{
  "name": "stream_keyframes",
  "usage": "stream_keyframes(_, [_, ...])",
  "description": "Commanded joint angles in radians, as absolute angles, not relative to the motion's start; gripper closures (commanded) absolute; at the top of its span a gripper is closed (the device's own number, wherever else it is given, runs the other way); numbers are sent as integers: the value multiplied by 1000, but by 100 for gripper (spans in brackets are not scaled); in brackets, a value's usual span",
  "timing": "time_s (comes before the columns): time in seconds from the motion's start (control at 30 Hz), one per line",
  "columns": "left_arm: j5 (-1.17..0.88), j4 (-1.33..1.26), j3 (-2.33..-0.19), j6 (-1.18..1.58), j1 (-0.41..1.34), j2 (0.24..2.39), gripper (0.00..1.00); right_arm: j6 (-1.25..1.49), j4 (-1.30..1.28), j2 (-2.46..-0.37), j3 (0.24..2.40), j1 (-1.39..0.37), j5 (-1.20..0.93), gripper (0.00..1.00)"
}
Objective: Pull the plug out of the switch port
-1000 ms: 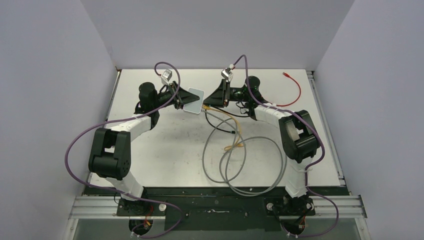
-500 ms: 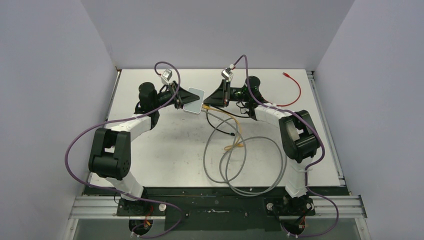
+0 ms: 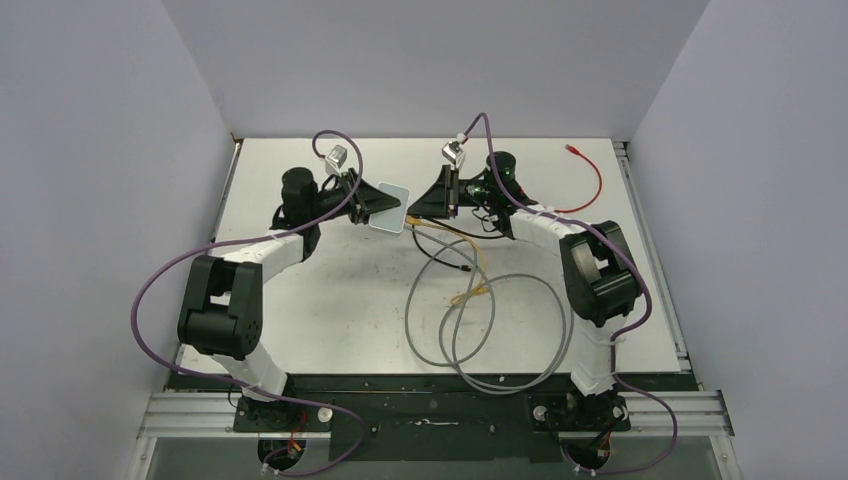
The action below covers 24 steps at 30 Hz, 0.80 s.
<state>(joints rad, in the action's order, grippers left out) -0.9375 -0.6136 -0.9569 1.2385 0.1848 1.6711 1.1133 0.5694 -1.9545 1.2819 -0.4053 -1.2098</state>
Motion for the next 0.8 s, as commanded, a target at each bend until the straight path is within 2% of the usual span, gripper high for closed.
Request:
stream_keyframes(0.0, [-918, -706, -992, 1254, 160, 1629, 100, 938, 401, -1908, 1293, -356, -1203, 95])
stream_keyframes(0.33, [-923, -756, -991, 1291, 158, 1630, 100, 769, 173, -1905, 1341, -345, -1175, 95])
stream_keyframes(0.77, [-931, -794, -991, 1316, 153, 1635, 100, 756, 152, -1903, 1342, -324, -1172, 95])
